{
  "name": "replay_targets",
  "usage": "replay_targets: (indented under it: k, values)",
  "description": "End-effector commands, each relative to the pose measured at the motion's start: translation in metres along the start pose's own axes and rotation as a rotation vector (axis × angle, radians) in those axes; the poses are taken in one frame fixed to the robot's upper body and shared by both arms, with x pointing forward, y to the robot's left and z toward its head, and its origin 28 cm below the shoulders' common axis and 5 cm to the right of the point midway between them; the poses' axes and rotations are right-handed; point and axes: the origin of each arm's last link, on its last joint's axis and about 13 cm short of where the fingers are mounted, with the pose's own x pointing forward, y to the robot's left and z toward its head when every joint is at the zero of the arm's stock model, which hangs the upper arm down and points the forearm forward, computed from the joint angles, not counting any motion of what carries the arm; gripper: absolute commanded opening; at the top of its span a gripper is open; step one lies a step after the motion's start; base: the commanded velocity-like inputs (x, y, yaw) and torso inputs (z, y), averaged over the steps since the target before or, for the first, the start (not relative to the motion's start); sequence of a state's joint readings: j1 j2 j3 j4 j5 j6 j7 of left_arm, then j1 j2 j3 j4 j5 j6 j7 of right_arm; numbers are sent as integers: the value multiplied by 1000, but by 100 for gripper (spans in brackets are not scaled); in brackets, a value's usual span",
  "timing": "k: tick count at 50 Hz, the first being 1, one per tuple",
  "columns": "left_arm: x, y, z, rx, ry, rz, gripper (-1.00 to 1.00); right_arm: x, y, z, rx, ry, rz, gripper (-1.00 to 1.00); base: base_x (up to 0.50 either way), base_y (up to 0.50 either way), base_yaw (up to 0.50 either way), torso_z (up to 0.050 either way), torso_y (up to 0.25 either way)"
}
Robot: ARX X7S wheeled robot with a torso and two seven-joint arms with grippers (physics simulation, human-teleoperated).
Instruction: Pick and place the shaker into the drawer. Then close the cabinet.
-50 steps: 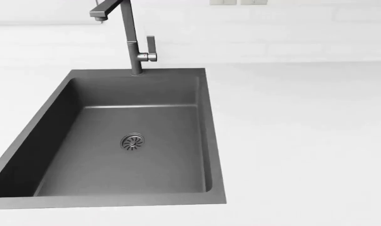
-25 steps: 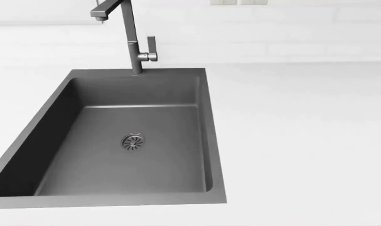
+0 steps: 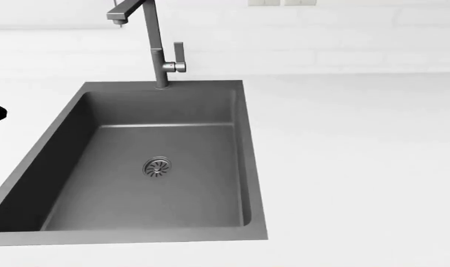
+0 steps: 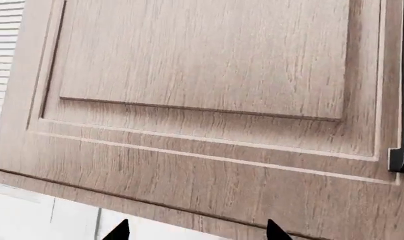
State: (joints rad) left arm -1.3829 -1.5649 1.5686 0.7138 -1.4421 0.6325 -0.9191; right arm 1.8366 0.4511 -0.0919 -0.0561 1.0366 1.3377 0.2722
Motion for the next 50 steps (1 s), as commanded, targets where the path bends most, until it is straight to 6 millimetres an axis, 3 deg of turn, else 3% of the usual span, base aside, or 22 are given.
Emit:
replay_targets:
  k: [1, 9, 19, 34, 50]
  values:
    - [-2, -21, 11, -28, 18, -140, 100, -90, 38, -48, -207, 12, 18, 100, 0, 0, 0, 0, 0]
    - [-7, -18, 3, -25, 35, -140, 100, -98, 40, -57, -194, 39, 19, 100, 0, 0, 0, 0, 0]
    - [-14, -12, -14, 1, 79, -138, 100, -110, 37, -84, -155, 92, -6, 100, 0, 0, 0, 0, 0]
    - [-19, -9, -23, 5, 106, -132, 100, -113, 35, -103, -113, 118, -8, 100, 0, -9, 0, 0, 0]
    - [-21, -8, -26, 9, 114, -132, 100, -110, 36, -107, -90, 116, 19, 100, -69, -487, 0, 0, 0]
